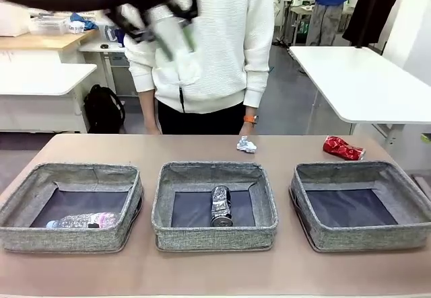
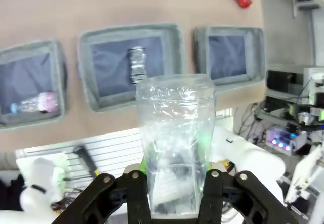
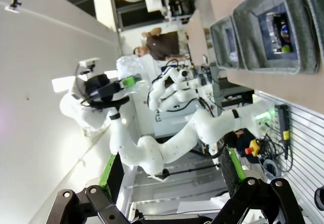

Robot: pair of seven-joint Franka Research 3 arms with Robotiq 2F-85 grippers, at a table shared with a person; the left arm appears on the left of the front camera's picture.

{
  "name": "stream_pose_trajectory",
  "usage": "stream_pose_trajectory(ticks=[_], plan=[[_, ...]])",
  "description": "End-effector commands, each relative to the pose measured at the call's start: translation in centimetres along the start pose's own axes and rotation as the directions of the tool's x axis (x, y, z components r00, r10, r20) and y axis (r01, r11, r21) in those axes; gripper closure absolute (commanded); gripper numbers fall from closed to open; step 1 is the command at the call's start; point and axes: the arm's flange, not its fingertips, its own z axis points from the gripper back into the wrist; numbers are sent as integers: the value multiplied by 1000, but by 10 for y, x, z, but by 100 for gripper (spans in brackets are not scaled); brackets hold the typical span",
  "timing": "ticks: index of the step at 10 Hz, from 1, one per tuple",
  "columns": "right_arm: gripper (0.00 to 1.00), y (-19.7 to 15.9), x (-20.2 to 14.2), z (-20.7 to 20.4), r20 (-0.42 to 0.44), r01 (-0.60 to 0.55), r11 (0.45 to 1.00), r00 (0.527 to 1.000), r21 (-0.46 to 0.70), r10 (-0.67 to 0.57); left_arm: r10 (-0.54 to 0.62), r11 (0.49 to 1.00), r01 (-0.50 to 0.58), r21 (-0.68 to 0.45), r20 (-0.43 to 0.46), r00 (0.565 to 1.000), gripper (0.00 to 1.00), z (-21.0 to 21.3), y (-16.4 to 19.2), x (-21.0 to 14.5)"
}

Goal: Sort the waste into the appropriate baskets.
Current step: Pick up the waste item pointed out by the person.

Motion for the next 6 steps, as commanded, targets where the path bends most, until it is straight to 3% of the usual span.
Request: stream_pose_trajectory(ticks=[1,3,6], plan=[[0,1,-2,2,-7,-11,1000,1000,3,11,28,998,-27,55,-17,999,63,-10,-45,25],[0,1,-2,2,-7,-11,1000,1000,3,11,10,999,-8,45,-45,999,63,-11,-69,24],[0,1,-2,2,-7,-11,1000,1000,3,11,54,998,-50,44,-86,995,63,-10,-62,32]])
